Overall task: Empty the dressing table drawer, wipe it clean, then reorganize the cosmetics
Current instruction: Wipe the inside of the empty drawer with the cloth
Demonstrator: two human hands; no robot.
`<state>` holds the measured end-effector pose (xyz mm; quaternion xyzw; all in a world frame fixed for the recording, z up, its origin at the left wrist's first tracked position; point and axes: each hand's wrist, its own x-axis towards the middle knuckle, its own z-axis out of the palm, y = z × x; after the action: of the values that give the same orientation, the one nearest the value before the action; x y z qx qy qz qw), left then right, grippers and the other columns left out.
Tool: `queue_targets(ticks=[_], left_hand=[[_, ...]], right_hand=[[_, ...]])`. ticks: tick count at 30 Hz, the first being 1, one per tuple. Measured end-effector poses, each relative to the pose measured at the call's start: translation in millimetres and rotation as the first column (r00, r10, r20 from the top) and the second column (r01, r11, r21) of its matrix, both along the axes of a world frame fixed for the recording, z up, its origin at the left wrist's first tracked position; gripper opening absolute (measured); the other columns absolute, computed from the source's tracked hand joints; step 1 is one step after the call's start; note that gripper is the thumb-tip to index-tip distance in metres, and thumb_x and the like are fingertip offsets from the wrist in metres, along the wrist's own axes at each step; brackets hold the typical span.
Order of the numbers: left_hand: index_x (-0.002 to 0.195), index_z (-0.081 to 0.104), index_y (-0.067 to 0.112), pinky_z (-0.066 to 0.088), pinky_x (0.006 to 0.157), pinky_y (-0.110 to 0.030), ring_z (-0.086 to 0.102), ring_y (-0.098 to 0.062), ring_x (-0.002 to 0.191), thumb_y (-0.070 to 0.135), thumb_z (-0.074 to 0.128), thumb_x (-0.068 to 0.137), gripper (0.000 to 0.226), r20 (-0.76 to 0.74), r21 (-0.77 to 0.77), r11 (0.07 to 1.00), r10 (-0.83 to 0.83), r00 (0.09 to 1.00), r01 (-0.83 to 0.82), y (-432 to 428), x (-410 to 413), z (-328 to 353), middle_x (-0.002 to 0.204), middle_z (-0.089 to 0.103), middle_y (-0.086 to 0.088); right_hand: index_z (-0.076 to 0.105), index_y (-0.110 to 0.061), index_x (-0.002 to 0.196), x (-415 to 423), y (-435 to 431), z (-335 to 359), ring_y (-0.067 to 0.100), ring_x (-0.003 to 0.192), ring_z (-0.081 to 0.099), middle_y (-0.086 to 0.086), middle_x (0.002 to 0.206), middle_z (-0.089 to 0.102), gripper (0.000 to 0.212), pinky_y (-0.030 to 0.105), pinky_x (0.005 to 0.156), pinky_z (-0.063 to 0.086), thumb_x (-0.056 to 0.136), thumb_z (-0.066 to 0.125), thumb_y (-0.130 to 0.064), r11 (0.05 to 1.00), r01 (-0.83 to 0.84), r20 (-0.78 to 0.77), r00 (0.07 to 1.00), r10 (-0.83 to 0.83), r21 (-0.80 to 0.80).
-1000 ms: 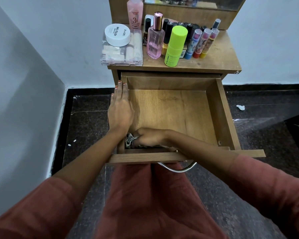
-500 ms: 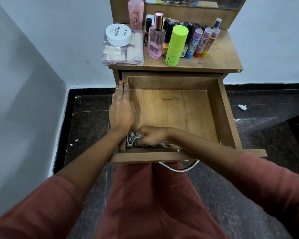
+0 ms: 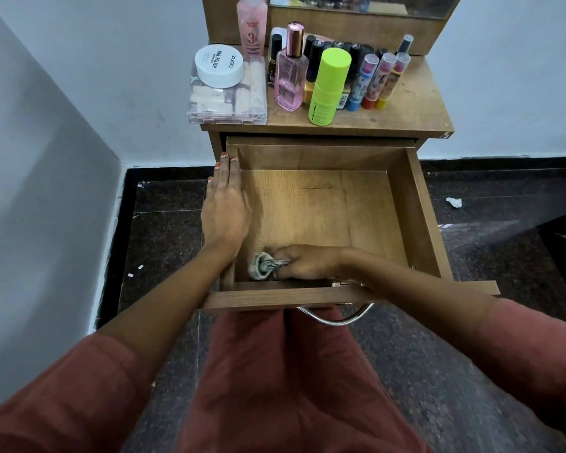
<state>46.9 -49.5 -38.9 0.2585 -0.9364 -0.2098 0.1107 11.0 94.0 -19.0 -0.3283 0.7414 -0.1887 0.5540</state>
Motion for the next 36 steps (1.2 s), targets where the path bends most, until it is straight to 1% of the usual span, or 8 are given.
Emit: queue_targets(ticks=[4,7,10,15,20,25,28,36], left_hand=[[0.145,0.019,0.006,0.011,0.119,-0.033,0.015,-0.024,0.144,0.005,0.030,0.096,0.050,-0.005,0.005,1.000,-0.004,1.000,0.004,-0.4,0.9,-0.2,0.156,0.013,-0.011],[0.145,0.021,0.006,0.013,0.119,-0.034,0.017,-0.024,0.144,0.007,0.031,0.096,0.050,-0.013,0.000,1.000,-0.001,1.000,0.001,-0.4,0.9,-1.0,0.155,0.015,-0.011],[0.145,0.019,0.006,0.012,0.119,-0.033,0.016,-0.024,0.144,0.005,0.030,0.096,0.050,0.000,0.005,1.000,-0.007,1.000,0.007,-1.0,0.8,-0.2,0.156,0.014,-0.012],[0.145,0.018,0.006,0.014,0.119,-0.034,0.016,-0.025,0.144,0.004,0.030,0.096,0.051,0.002,0.000,1.000,-0.001,1.000,0.001,-1.0,0.4,0.7,0.156,0.013,-0.012],[0.145,0.018,0.006,0.011,0.119,-0.032,0.015,-0.023,0.144,0.007,0.030,0.096,0.050,0.006,-0.010,1.000,-0.001,1.000,0.001,-1.7,0.2,0.3,0.156,0.013,-0.011],[0.145,0.017,0.006,0.010,0.120,-0.032,0.014,-0.023,0.144,0.008,0.030,0.097,0.051,0.004,0.006,1.000,-0.006,1.000,0.006,-2.3,0.3,0.7,0.156,0.012,-0.010],[0.145,0.017,0.007,0.011,0.120,-0.032,0.014,-0.022,0.144,0.009,0.030,0.097,0.050,0.003,0.021,1.000,0.001,1.000,-0.001,-1.3,0.8,1.7,0.156,0.011,-0.009],[0.146,0.017,0.008,0.009,0.119,-0.031,0.013,-0.021,0.145,0.010,0.030,0.098,0.050,-0.016,0.021,1.000,-0.006,1.000,0.006,-2.6,1.0,-1.2,0.156,0.011,-0.009]], right_hand=[[0.047,-0.010,0.125,-19.4,43.7,17.9,0.008,0.093,0.054,-0.004,0.106,0.058,0.031,0.012,0.076,0.040,0.095,0.043,-0.010,0.990,0.042,0.021,0.999,-0.045,0.134],[0.045,-0.020,0.121,-40.4,79.5,24.9,0.005,0.088,0.053,-0.007,0.100,0.056,0.029,0.015,0.076,0.041,0.094,0.042,-0.009,0.965,0.071,-0.008,0.997,-0.072,0.253],[0.046,-0.019,0.121,-49.0,98.9,26.6,0.016,0.102,0.054,0.000,0.115,0.058,0.031,0.028,0.092,0.042,0.093,0.042,-0.007,0.942,0.092,-0.096,0.993,-0.065,0.323],[0.037,-0.023,0.134,-36.1,86.8,29.2,0.008,0.107,0.046,-0.005,0.125,0.049,0.040,0.023,0.093,0.032,0.095,0.039,-0.012,0.950,0.133,-0.079,0.990,-0.115,0.283],[0.041,-0.021,0.127,-10.5,40.1,31.1,0.001,0.092,0.050,-0.014,0.103,0.052,0.029,0.013,0.078,0.038,0.098,0.037,-0.016,0.985,0.090,-0.006,0.996,-0.090,0.145],[0.043,-0.006,0.130,0.2,22.6,24.9,0.013,0.105,0.048,-0.001,0.114,0.051,0.033,0.003,0.074,0.039,0.097,0.040,-0.009,0.996,0.049,-0.051,0.998,-0.045,0.071],[0.043,-0.014,0.131,-12.5,42.8,28.3,0.017,0.105,0.054,0.005,0.123,0.056,0.035,0.026,0.088,0.044,0.096,0.042,-0.012,0.983,0.051,-0.093,0.995,-0.035,0.175],[0.050,-0.011,0.125,-54.4,75.6,40.9,0.022,0.102,0.052,0.010,0.117,0.057,0.033,0.028,0.079,0.042,0.092,0.047,-0.011,0.809,-0.072,-0.245,0.934,0.260,0.583]])
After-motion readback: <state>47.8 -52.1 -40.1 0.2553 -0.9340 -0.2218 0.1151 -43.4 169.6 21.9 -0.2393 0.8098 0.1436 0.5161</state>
